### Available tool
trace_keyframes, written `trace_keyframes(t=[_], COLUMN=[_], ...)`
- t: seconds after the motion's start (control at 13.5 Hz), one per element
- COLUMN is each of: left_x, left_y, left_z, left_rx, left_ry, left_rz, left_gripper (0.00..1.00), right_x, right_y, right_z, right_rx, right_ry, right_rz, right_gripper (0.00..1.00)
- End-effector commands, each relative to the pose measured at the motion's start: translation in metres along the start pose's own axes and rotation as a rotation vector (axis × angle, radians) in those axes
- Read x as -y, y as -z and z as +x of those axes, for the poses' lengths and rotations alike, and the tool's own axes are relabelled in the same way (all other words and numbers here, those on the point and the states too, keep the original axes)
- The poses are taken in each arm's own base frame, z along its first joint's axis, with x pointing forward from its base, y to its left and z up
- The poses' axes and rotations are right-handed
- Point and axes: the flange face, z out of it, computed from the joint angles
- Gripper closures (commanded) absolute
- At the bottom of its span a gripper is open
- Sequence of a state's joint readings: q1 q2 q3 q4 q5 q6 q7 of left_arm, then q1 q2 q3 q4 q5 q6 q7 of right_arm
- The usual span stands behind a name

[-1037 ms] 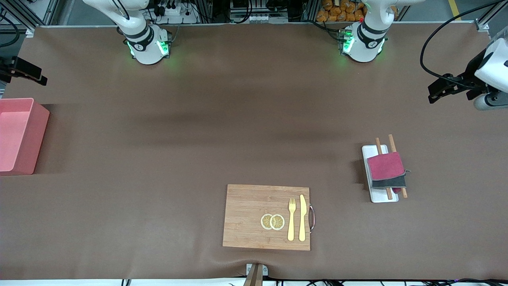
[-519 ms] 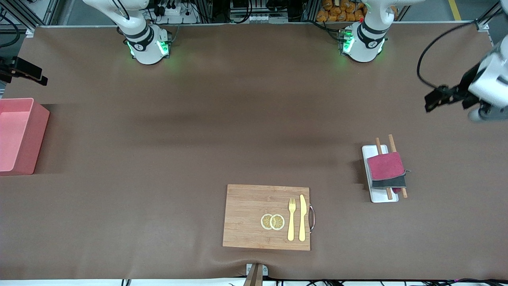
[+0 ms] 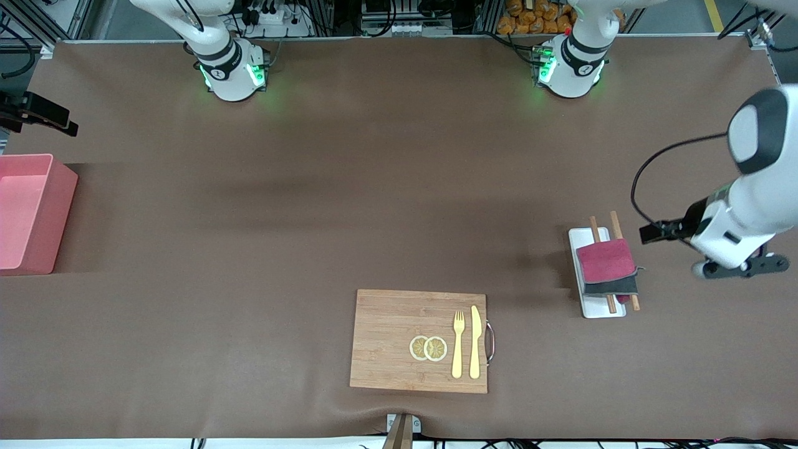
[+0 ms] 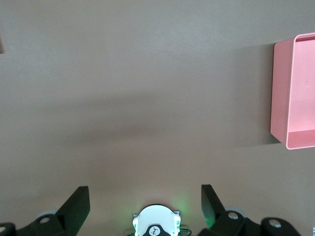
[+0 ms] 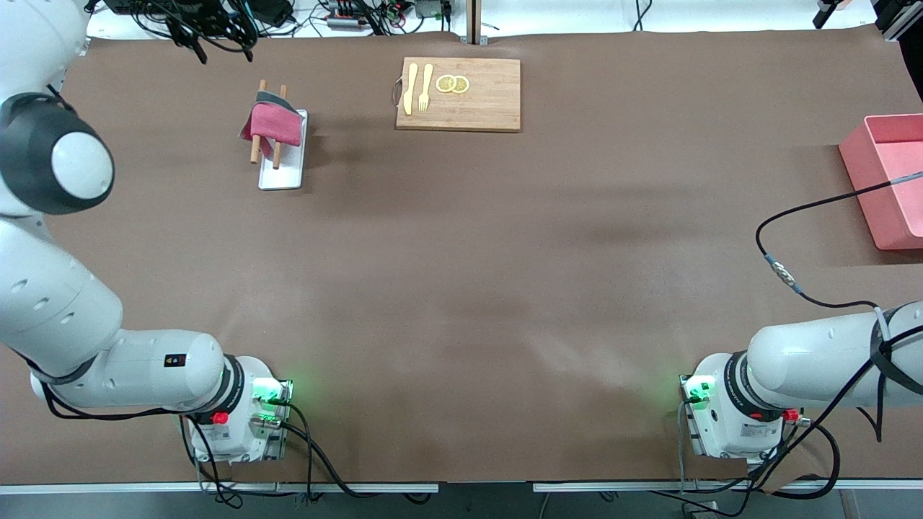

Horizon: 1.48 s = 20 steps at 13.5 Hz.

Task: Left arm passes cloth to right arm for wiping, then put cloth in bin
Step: 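Lower the left gripper onto the cloth draped over the stand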

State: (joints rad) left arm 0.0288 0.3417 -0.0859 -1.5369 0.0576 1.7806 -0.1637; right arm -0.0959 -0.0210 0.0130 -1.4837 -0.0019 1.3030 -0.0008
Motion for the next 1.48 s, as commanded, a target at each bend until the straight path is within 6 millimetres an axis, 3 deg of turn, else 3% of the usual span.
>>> trace_keyframes(t=[0.0, 0.3, 0.44, 0.59, 0.74, 0.96, 1.41], left_x=[-0.001, -0.005, -0.005, 0.002, 0.002, 0.003, 0.006], left_y=[-0.042, -0.095, -0.111, -0.115, -0.118, -0.123, -0.133], left_z=[0.020, 0.014, 0.010, 0.009, 0.008, 0.009, 0.011], left_rx=[0.009, 0.015, 0.026, 0.035, 0.041, 0.047, 0.062], left_ry=[0.020, 0.012, 0.011, 0.021, 0.022, 0.025, 0.033], left_rz=[-0.007, -0.009, -0.008, -0.007, -0.007, -0.007, -0.009], left_gripper=[0.00, 0.00, 0.00, 0.00, 0.07, 0.32, 0.39], right_x=[0.002, 0.013, 0.021, 0.030, 0.026, 0.028, 0.028], right_y=[0.001, -0.002, -0.001, -0.002, -0.005, -0.009, -0.016], right_z=[-0.001, 0.003, 0.003, 0.003, 0.003, 0.006, 0.015], right_rx=[-0.005, -0.006, -0.012, -0.010, 0.002, 0.010, 0.013], right_ry=[-0.004, 0.008, 0.022, 0.040, 0.037, 0.041, 0.041], right_rz=[0.015, 0.012, 0.025, 0.022, 0.023, 0.021, 0.020], right_gripper=[0.00, 0.00, 0.00, 0.00, 0.00, 0.00, 0.00])
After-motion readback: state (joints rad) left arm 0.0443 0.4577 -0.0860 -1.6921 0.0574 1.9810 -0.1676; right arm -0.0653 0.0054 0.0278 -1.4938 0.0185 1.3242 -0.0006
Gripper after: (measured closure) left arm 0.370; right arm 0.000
